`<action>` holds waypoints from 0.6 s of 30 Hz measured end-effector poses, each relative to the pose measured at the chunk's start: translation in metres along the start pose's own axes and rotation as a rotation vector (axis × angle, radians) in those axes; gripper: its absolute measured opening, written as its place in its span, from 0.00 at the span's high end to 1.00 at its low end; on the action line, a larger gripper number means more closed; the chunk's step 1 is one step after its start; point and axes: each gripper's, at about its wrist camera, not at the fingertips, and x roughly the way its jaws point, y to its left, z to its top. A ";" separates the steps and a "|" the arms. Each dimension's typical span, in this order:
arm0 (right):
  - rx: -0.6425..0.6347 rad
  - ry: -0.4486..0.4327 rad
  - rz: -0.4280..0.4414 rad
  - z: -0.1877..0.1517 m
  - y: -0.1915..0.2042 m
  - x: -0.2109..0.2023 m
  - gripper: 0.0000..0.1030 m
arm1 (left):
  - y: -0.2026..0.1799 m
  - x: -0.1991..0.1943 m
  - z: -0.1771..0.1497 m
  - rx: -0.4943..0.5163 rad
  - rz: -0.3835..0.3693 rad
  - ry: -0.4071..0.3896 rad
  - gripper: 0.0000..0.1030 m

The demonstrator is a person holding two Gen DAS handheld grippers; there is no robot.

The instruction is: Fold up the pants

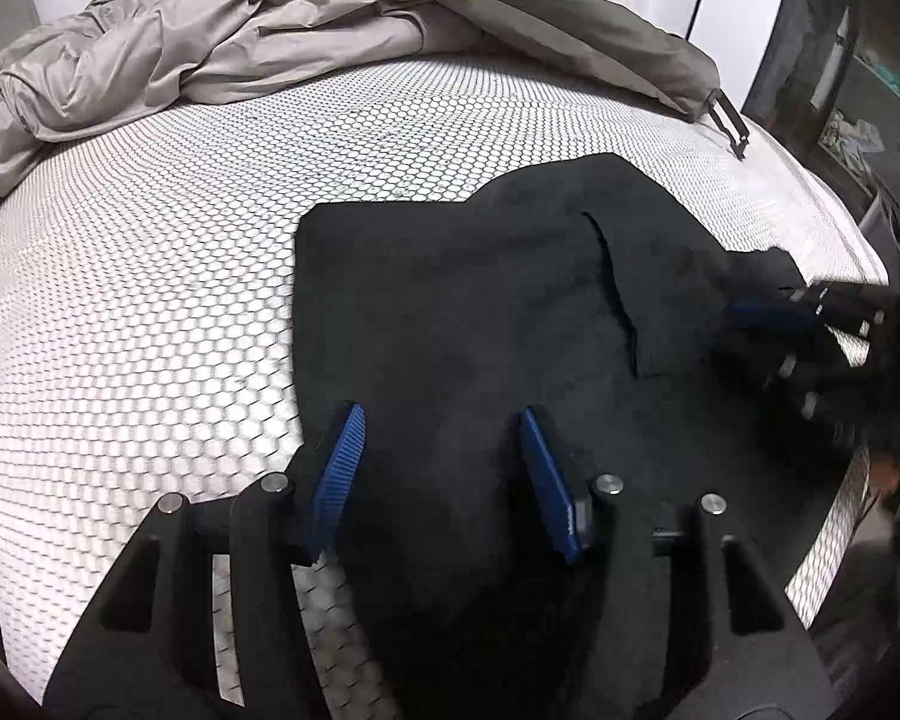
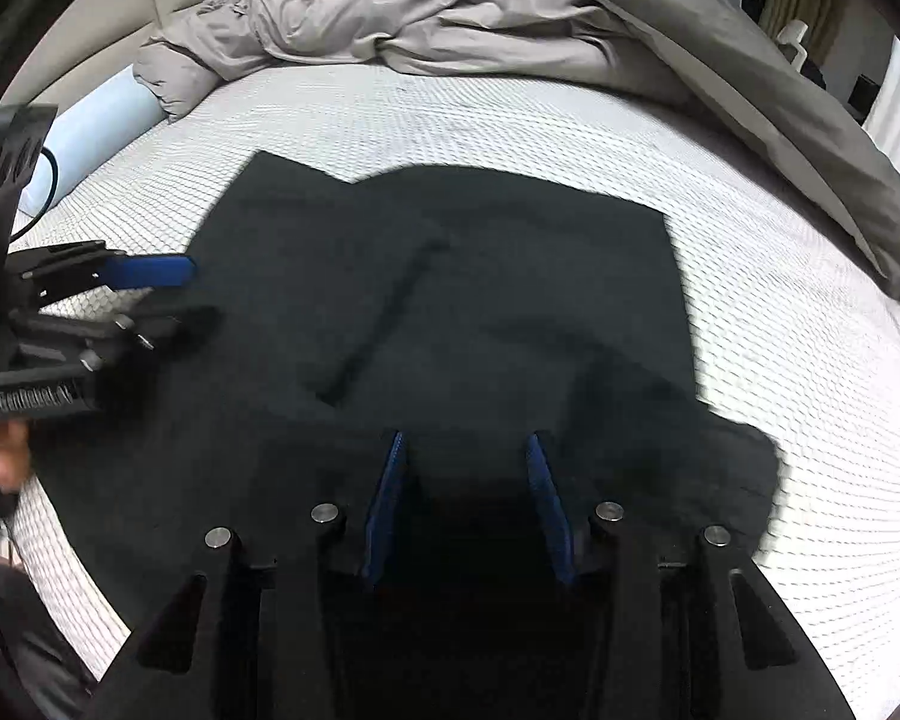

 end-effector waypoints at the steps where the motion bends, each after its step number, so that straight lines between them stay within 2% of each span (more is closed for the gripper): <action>1: 0.024 -0.003 0.020 -0.003 -0.011 -0.005 0.67 | 0.001 -0.005 0.000 0.008 0.027 0.002 0.49; 3: 0.089 -0.035 0.098 -0.005 -0.027 -0.020 0.69 | 0.005 -0.015 0.001 -0.024 0.064 -0.011 0.51; 6: 0.088 -0.122 0.073 0.008 -0.013 -0.037 0.69 | 0.008 -0.029 0.014 -0.096 0.028 -0.094 0.51; 7: 0.077 -0.138 0.089 0.016 -0.005 -0.037 0.69 | 0.005 -0.030 0.020 -0.105 0.043 -0.116 0.51; 9: 0.067 -0.128 0.105 0.033 0.008 -0.023 0.69 | -0.001 -0.026 0.032 -0.126 0.054 -0.140 0.51; 11: 0.073 -0.092 0.084 0.044 0.016 -0.007 0.69 | -0.003 -0.008 0.043 -0.151 0.055 -0.109 0.51; 14: 0.054 0.015 0.009 0.049 0.023 0.032 0.69 | -0.006 0.030 0.052 -0.119 0.129 -0.023 0.51; 17: 0.046 0.020 -0.031 0.031 0.002 0.025 0.69 | -0.004 0.027 0.047 -0.075 0.125 -0.021 0.50; 18: 0.051 0.018 -0.060 0.028 -0.006 0.021 0.69 | 0.001 0.022 0.044 -0.078 0.128 -0.018 0.46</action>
